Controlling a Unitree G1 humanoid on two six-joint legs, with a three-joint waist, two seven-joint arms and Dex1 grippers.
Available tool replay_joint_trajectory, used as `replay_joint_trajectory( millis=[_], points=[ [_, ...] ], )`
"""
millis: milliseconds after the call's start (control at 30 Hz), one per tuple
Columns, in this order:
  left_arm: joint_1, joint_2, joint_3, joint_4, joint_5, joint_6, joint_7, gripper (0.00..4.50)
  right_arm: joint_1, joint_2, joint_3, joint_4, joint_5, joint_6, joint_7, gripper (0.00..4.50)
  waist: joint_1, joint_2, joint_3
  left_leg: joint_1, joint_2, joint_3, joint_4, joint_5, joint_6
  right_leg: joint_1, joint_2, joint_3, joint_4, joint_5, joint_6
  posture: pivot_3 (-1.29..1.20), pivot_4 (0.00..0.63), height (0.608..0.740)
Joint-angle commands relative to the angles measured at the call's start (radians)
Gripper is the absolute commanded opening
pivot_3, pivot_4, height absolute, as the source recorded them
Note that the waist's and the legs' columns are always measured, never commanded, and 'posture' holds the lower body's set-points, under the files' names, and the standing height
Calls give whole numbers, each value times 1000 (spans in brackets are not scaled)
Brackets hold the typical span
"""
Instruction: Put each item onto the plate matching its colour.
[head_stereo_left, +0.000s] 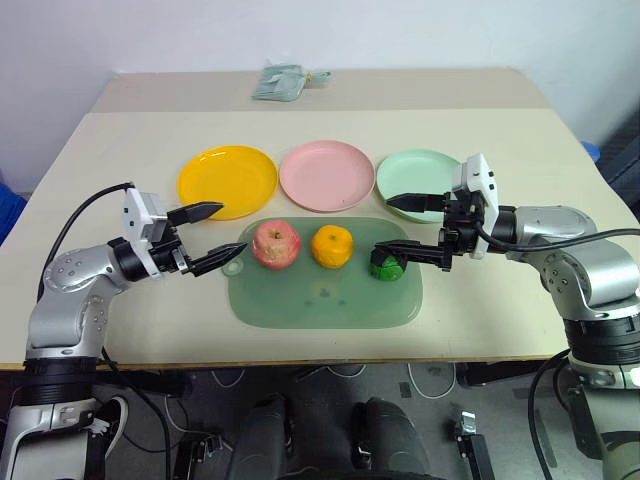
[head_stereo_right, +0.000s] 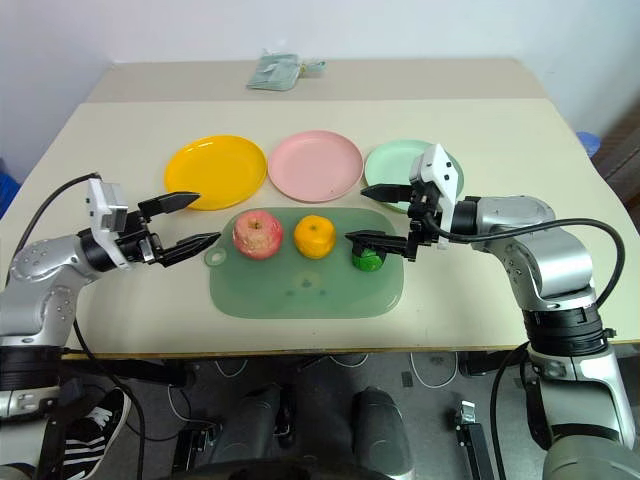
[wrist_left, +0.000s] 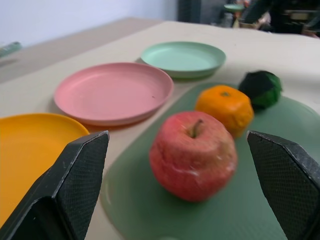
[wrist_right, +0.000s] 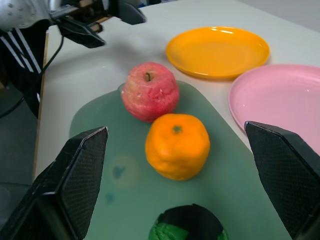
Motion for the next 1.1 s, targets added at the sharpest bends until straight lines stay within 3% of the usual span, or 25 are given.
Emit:
replay_joint_trajectory(
  millis=[33,300,1000,1033,1100],
  points=[
    [-31,-15,-12,16,21,-30,7,4500,-17,-14,-32,-49,34,20,-11,4450,0,0,0,0,0,0,0,0,0,0,0,0,0,0,0,0,150,740],
    [-70,-76,-98,55,56,15,9,4500,-11,0,-32,-56,40,28,-43,4450,2,0,0,0,0,0,1,0,0,0,0,0,0,1,0,0,150,740],
    [-157,-169,-213,289,230,-158,23,4500,39,-10,-37,-71,34,-14,-67,4450,2,0,0,0,-1,0,3,2,3,1,1,1,0,4,0,0,150,740],
    [-159,-171,-216,297,235,-171,20,3983,40,-10,-37,-70,32,-17,-68,4500,2,0,0,0,-1,0,3,2,3,1,1,1,0,5,0,0,150,740],
    [-161,-173,-218,305,259,-207,43,3414,42,-10,-37,-70,31,-19,-69,4500,2,0,0,0,-1,0,3,3,3,1,1,1,0,6,0,0,150,740]
  ],
)
